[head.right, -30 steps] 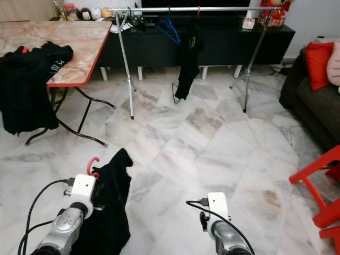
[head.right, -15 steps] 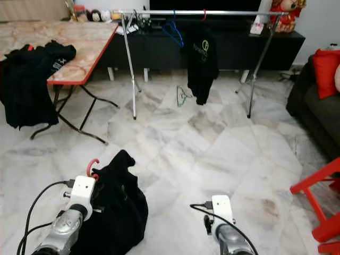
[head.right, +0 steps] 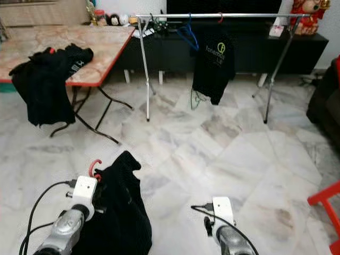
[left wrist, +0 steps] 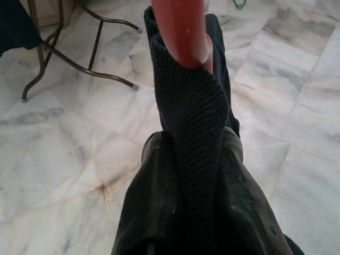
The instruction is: Hang hanger
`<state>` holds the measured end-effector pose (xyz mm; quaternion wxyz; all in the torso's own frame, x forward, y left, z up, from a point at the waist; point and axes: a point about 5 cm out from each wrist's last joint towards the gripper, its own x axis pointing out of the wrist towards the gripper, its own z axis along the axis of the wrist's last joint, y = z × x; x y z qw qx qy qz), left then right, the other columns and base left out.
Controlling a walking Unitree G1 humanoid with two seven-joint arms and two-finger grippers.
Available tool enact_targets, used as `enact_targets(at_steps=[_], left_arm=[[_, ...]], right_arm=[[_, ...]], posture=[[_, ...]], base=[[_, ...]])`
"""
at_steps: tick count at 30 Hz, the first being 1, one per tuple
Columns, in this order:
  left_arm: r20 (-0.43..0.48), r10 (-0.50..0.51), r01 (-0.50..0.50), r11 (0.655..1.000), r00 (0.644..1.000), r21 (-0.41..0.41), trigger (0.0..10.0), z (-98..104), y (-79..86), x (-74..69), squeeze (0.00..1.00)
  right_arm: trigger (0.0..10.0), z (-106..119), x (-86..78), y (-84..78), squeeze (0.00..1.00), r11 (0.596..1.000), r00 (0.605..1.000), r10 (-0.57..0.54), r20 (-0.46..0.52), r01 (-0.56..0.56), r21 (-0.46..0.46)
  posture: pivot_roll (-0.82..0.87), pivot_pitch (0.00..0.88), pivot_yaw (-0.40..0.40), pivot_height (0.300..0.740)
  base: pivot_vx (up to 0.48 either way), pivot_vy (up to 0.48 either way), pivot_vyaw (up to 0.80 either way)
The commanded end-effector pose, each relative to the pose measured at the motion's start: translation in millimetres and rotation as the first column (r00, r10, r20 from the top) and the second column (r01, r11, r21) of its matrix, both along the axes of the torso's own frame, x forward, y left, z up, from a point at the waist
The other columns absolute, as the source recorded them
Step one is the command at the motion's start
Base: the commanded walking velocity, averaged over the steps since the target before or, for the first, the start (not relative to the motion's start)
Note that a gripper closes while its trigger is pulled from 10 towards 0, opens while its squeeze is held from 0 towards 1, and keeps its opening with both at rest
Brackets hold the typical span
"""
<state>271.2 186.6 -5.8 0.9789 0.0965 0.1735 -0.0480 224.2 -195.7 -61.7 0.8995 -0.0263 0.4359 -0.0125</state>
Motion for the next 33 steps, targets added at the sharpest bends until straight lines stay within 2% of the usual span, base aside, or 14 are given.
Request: enact_targets(at_steps=[1,21,33], left_arm=[[0.025,0.009,-0.009,1.000,1.000,0.001,10.0,5.4,3.2,4.5,0.00],[0.020,-0.001,0.001,1.000,1.000,0.002,10.0,3.0,3.4,1.4,0.00],[0.012,-0.004,0.004,1.000,1.000,0.008,10.0,1.7,4.4,0.1,0.00]], right_arm=[[10.0,1.1,2.1,1.7,0.00,1.000,1.000,-0.004,0.006,0.004,0.011],[10.0,1.5,5.2,11.6,0.00,1.000,1.000,0.010,0.012,-0.010,0.005],[10.0,0.7,0.8,-1.3,0.00,1.000,1.000,0.002,0.004,-0.002,-0.004]], posture=[[-0.10,0.000,-0.033,0.740],[-0.10,0.000,-0.023,0.740],[-0.09,0.000,-0.021,0.740]], base=[[0.371,0.000,-0.60],[0.390,0.000,-0.02],[0.401,0.000,0.00]])
